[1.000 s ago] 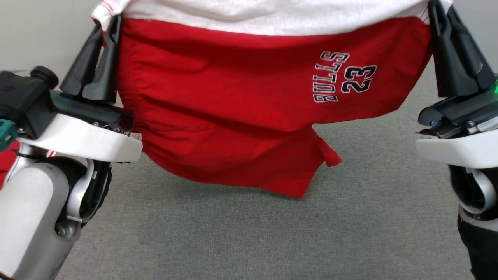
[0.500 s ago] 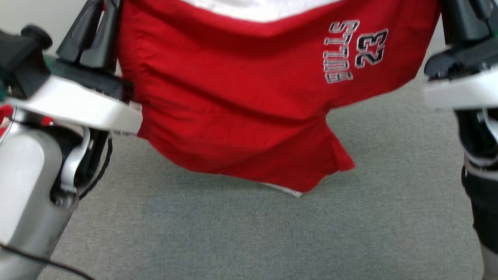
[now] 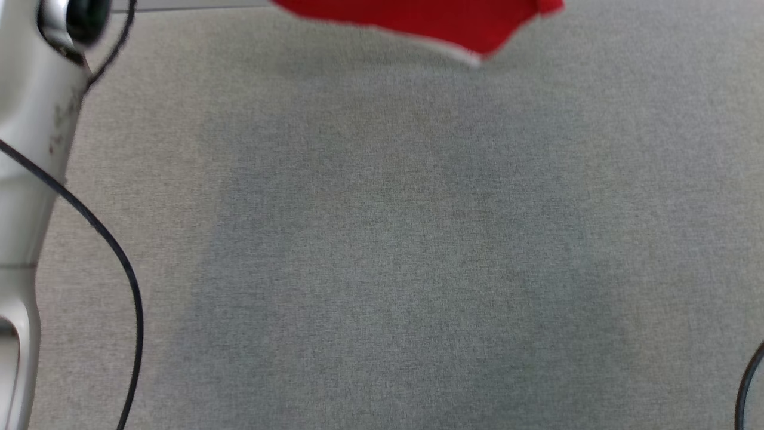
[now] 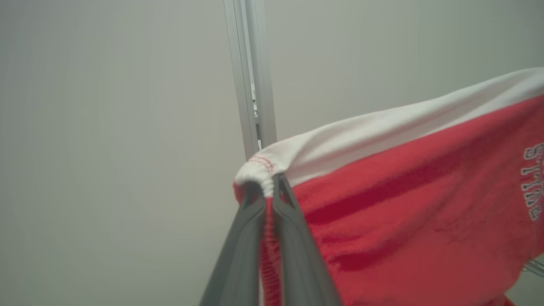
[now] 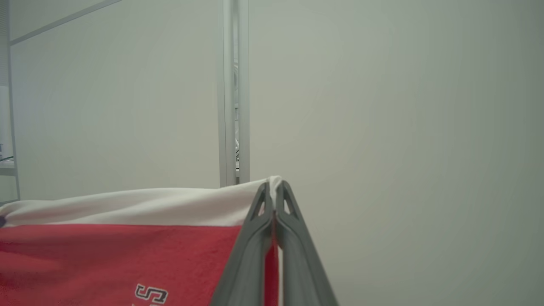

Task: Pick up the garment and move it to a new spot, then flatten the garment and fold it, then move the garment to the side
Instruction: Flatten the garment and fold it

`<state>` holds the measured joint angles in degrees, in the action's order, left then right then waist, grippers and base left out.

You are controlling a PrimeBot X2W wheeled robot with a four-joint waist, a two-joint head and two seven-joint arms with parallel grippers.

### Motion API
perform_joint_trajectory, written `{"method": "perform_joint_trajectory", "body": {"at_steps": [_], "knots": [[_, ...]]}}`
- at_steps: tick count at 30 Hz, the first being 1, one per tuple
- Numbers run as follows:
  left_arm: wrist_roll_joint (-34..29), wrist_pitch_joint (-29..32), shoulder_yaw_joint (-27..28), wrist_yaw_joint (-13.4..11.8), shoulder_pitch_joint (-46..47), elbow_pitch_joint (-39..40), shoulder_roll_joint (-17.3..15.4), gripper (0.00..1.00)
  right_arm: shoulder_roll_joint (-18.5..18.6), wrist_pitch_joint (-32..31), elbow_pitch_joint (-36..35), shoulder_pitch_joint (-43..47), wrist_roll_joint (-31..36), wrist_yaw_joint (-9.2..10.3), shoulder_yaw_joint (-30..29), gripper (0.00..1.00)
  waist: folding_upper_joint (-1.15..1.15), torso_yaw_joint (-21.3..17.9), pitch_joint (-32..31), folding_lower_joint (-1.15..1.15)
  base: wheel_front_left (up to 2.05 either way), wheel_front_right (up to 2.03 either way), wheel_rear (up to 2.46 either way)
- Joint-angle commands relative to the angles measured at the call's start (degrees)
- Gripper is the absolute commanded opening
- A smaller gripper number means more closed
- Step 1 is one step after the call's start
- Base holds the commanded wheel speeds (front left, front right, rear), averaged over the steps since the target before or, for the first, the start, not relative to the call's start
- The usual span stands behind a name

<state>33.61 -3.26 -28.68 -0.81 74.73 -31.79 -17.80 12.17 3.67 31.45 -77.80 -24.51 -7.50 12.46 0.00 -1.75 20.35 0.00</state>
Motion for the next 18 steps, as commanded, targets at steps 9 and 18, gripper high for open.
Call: {"method": "perform_joint_trajectory", "body": {"at_steps": [9,18], "knots": [[0.58,-6.89,-0.41,5.73,8.55,-19.45,3.56,0.00,-2.71,7.54,17.05,-10.40,-0.98,0.00,5.63,0.00,0.00,-1.36,4.85,0.00,0.00,0.00,0.00],[3.16,-10.61,-2.31,8.02,2.88,-28.25,9.40,0.00,-2.55,10.43,21.28,-2.31,-9.23,-0.01,13.02,0.00,0.00,0.50,7.63,0.00,0.00,0.00,0.00]]}}
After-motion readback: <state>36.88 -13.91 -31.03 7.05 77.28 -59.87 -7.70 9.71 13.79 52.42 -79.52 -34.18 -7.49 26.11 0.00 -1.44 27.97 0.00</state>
